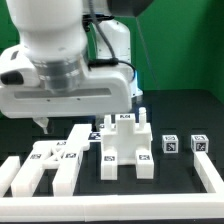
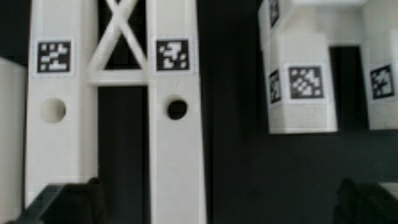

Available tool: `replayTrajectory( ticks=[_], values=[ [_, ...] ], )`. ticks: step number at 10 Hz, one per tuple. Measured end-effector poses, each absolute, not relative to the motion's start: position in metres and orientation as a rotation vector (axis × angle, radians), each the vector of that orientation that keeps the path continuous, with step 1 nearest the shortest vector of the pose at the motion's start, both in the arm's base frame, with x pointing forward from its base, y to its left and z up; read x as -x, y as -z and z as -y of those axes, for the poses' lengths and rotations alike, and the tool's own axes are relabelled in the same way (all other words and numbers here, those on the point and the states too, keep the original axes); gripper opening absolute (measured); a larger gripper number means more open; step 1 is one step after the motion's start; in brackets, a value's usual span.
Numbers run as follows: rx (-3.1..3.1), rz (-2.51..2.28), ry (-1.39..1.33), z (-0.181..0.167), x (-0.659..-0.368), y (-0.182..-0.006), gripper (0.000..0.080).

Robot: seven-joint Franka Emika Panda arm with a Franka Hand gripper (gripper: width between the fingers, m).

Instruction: Assemble chair

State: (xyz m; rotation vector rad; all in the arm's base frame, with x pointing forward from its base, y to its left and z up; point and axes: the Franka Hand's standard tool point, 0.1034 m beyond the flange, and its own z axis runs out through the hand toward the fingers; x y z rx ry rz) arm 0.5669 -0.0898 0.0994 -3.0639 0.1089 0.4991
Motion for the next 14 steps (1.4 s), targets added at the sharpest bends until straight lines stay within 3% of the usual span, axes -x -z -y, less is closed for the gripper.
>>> replayTrajectory(
  ticks=[4, 11, 14],
  values=[
    [3.142, -0.133, -0.067, 0.096, -0.575, -0.095, 0.0649],
    [3.11, -0.109, -0.107, 0.115, -0.557, -0.037, 0.0649],
    [3.128, -0.097, -0.067, 0.113, -0.56, -0.029, 0.0649]
  ],
)
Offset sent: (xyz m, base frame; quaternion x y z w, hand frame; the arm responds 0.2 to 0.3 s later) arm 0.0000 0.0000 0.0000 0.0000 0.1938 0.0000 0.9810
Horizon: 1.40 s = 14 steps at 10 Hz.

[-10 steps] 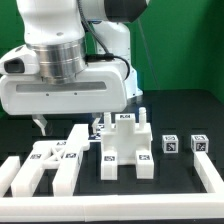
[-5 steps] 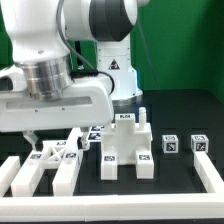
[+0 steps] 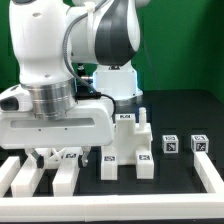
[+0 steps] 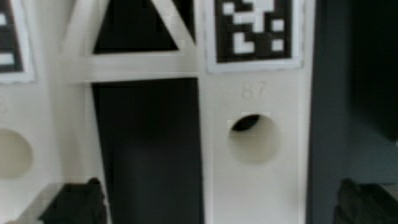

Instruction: Assemble chair

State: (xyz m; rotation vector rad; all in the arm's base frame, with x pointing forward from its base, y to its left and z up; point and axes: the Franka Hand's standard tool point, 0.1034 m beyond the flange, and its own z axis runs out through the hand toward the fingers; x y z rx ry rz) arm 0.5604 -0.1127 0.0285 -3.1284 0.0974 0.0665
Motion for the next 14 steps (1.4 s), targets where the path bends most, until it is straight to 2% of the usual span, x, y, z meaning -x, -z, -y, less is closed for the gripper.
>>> replayTrajectory(
  ticks=[2, 7, 9, 14],
  values=[
    [3.125, -0.095, -0.08, 0.1033, -0.5584, -0.0202, 0.0649],
    [3.125, -0.089, -0.087, 0.1013, -0.5572, -0.0179, 0.0626],
    [3.125, -0.088, -0.086, 0.1014, -0.5573, -0.018, 0.0281],
    [3.125, -0.088, -0.087, 0.1014, -0.5573, -0.018, 0.0282]
  ],
)
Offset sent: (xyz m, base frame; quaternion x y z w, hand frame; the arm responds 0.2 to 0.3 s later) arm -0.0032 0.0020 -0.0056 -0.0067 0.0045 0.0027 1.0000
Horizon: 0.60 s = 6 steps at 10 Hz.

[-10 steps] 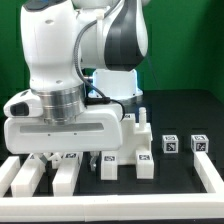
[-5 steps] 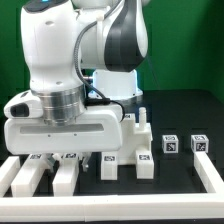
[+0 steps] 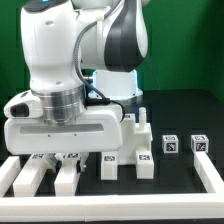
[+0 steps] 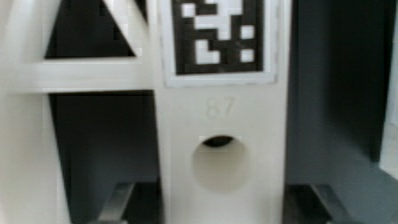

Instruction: Assemble chair

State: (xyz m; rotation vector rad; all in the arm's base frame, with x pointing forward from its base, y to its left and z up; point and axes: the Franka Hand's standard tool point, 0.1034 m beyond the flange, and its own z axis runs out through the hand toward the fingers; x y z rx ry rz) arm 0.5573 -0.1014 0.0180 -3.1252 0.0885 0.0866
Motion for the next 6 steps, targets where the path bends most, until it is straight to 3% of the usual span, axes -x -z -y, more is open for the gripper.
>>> replayTrajectory(
  ticks=[2, 6],
  values=[
    [3.126, -0.083, -0.09, 0.102, -0.558, -0.02, 0.0282],
    [3.112, -0.045, -0.076, 0.11, -0.568, -0.098, 0.0282]
  ],
)
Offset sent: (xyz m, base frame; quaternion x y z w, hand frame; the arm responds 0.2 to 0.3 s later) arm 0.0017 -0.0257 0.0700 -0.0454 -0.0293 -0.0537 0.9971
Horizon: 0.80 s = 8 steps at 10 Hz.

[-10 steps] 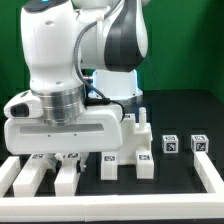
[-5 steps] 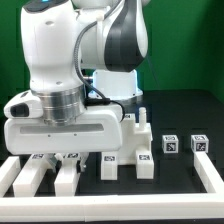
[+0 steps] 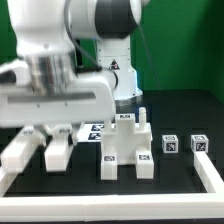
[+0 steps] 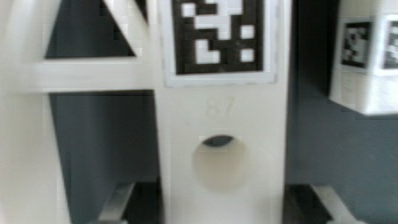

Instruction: Assemble chair

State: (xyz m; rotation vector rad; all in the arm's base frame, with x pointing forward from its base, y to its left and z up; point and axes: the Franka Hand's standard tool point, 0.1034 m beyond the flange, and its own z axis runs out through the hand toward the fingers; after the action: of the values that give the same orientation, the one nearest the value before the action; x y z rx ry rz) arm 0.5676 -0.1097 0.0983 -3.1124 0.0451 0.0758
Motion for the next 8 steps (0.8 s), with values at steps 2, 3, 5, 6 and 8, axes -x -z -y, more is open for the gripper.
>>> replayTrajectory(
  ticks=[2, 3, 5, 6, 8],
  values=[
    [3.101, -0.083, -0.093, 0.093, -0.561, -0.134, 0.0284],
    [3.1, -0.099, -0.085, 0.08, -0.56, -0.154, 0.0284],
    [3.088, -0.176, -0.057, 0.045, -0.56, -0.173, 0.0284],
    [3.084, -0.198, -0.044, 0.024, -0.557, -0.175, 0.0284],
    [3.09, -0.197, -0.015, 0.02, -0.553, -0.165, 0.0284]
  ],
)
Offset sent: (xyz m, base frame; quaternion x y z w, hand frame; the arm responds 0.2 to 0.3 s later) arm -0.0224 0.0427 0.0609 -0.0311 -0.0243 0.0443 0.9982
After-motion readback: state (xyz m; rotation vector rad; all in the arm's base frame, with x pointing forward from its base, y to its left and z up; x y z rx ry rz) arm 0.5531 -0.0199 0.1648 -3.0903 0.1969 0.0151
